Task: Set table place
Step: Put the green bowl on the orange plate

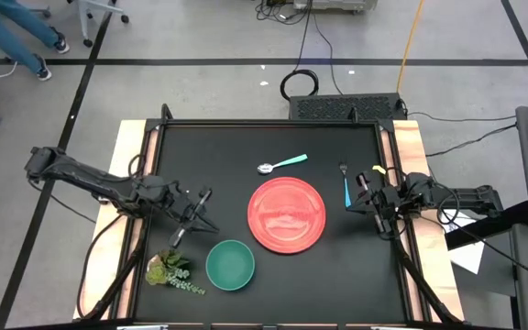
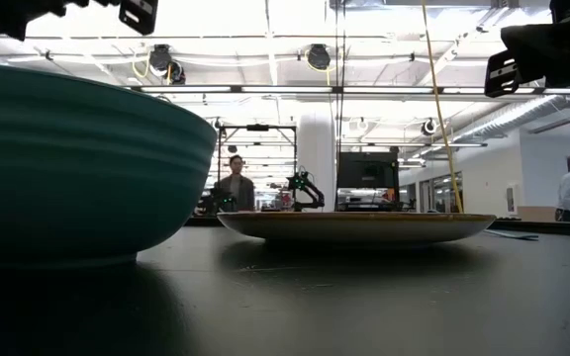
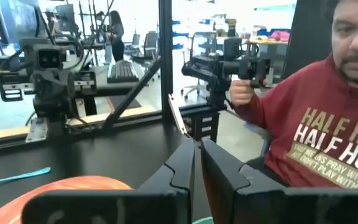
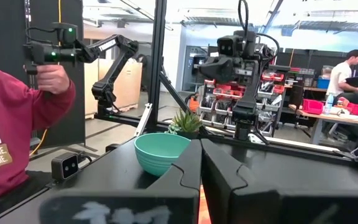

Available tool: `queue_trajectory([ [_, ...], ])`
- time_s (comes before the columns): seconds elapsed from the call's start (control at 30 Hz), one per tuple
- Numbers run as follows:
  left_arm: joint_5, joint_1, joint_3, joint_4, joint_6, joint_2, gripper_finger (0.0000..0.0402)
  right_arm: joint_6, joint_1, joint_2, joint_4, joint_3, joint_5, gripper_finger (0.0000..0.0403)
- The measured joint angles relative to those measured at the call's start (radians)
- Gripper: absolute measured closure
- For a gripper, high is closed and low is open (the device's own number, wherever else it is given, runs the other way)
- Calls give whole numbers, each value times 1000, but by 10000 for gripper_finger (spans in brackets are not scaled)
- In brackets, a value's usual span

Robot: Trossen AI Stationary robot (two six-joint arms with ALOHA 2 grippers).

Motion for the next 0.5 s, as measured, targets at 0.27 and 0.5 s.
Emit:
queue_trajectory([
  [0.27, -165, -132, 215, -354, 125, 54, 369, 0, 0, 0, 0, 0, 0, 403],
  [0.5, -246, -160, 280, -415, 6, 137, 369, 0, 0, 0, -1, 0, 0, 403],
])
